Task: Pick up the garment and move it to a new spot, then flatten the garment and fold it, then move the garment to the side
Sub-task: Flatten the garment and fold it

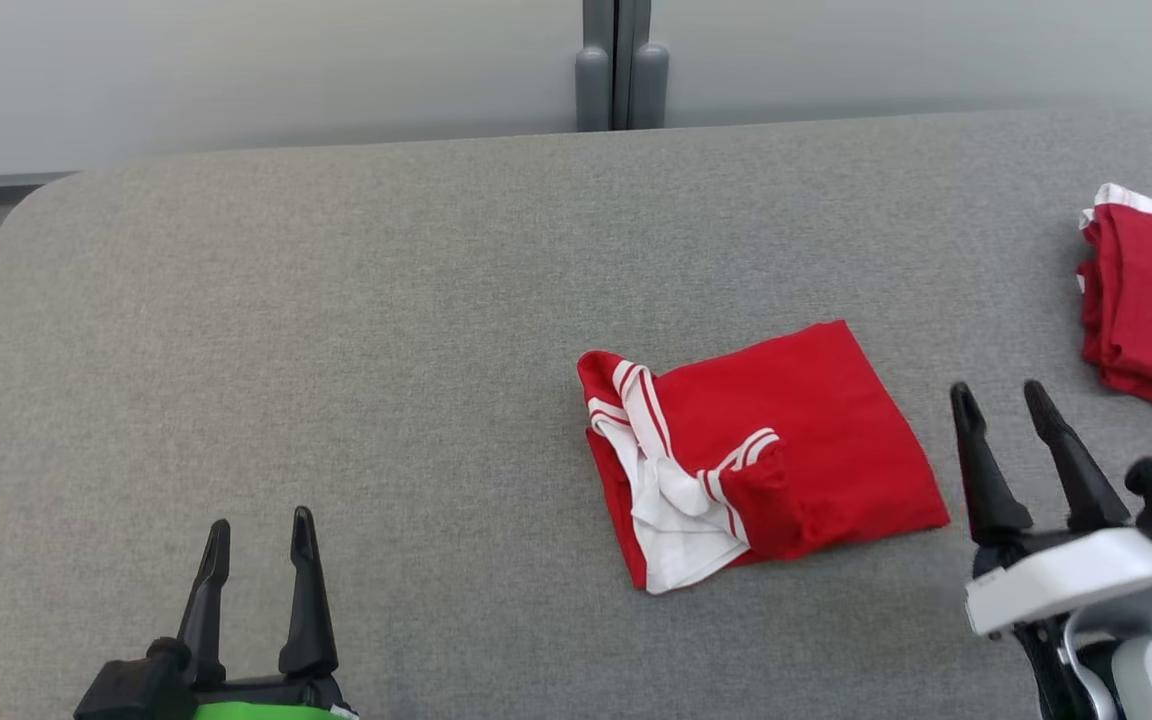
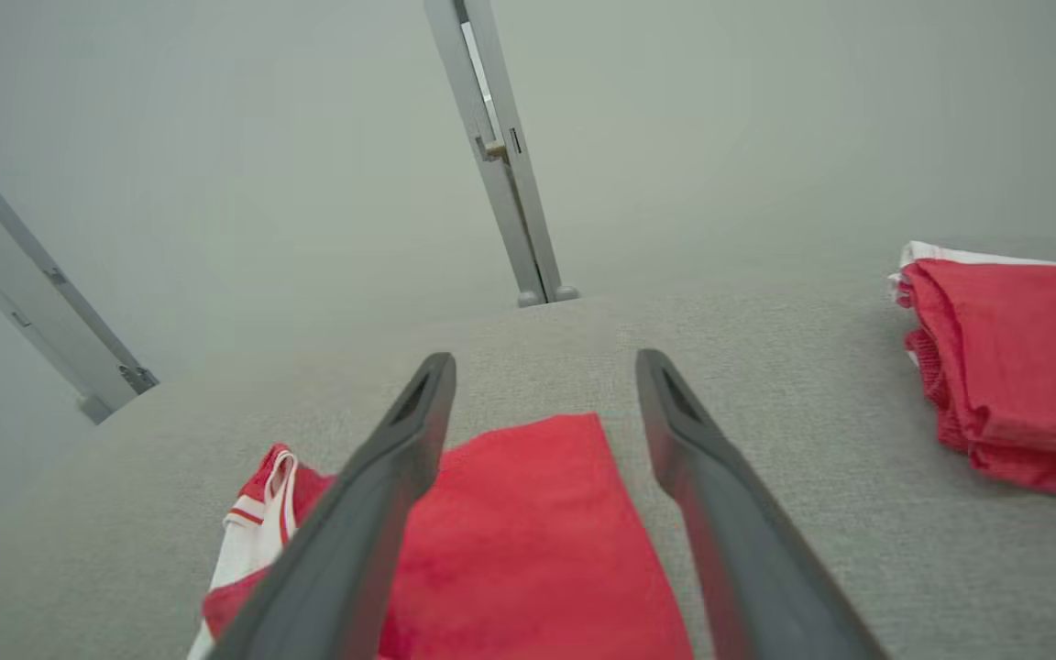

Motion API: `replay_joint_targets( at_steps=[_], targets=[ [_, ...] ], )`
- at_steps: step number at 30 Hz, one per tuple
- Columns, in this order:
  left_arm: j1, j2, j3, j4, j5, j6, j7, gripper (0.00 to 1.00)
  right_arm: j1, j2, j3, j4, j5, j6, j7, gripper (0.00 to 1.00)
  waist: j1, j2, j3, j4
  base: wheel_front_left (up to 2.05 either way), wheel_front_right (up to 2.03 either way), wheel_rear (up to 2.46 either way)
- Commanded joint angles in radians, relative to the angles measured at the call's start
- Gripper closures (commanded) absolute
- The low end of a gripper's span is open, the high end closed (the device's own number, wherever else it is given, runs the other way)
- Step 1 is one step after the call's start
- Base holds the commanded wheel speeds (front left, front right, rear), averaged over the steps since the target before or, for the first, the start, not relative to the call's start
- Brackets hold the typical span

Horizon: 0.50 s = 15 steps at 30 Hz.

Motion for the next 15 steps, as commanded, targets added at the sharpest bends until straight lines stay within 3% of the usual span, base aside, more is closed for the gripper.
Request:
replay_joint_targets(
  at_steps=[1,6,10,15],
  targets=[
    [0.020,0.002,0.005,-0.004,0.022,-0.010,-0.002,0.00,0.032,-0.008,-0.016,0.021,-0.026,0.000,-0.045,0.00,0.0000,0.0000,-0.031,-0.031,0.00,0.00,0.00],
    [0.042,0.002,0.018,0.001,0.029,-0.019,-0.002,0.00,0.114,-0.045,-0.070,0.148,-0.136,0.000,-0.172,0.00,0.0000,0.0000,-0.061,-0.048,0.00,0.00,0.00],
    [0.054,0.002,0.025,0.002,0.035,-0.017,-0.002,0.00,0.140,-0.034,-0.109,0.212,-0.183,0.000,-0.188,0.00,0.0000,0.0000,-0.078,-0.051,0.00,0.00,0.00],
    [0.062,0.002,0.033,-0.005,0.037,-0.010,-0.002,0.00,0.139,-0.011,-0.122,0.194,-0.201,0.000,-0.188,0.00,0.0000,0.0000,-0.084,-0.045,0.00,0.00,0.00]
  ],
)
